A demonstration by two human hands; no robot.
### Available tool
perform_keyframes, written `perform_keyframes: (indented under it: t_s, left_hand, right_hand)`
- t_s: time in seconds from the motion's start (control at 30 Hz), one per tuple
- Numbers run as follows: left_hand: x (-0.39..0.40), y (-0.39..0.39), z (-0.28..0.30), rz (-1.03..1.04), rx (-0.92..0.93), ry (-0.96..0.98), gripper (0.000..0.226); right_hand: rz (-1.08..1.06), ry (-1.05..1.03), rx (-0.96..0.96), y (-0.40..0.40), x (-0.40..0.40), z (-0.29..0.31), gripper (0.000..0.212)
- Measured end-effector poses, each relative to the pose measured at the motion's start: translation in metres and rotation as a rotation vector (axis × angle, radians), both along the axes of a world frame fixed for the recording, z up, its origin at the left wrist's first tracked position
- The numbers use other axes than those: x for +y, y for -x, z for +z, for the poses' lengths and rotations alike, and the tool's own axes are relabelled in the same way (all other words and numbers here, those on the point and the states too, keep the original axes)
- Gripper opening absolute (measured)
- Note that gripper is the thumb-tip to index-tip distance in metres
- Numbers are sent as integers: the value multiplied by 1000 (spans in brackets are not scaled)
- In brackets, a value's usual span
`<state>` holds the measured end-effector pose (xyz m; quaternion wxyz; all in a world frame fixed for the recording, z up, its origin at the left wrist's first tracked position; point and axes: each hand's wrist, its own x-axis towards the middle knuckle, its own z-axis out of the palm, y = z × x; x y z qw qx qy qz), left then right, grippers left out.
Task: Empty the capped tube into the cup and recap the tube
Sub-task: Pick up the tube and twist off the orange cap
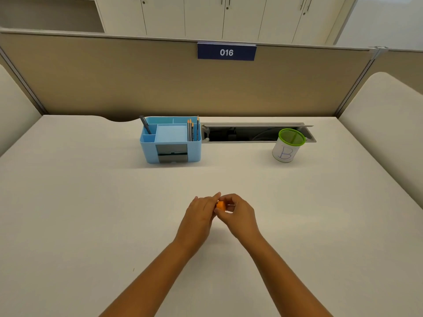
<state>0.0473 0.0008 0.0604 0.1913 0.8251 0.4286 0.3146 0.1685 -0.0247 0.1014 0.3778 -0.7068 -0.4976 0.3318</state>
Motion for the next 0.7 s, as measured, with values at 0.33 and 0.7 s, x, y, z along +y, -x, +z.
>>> perform_keyframes:
  t_s: [0.33, 0.7]
  left_hand:
    - [-12, -5, 11, 0, -211, 266, 5]
    - [-11, -7, 24, 138, -199, 146, 4]
  right_hand:
    - [59, 55, -21, -1, 3, 21, 19]
    - [31, 26, 32, 2, 3, 36, 26]
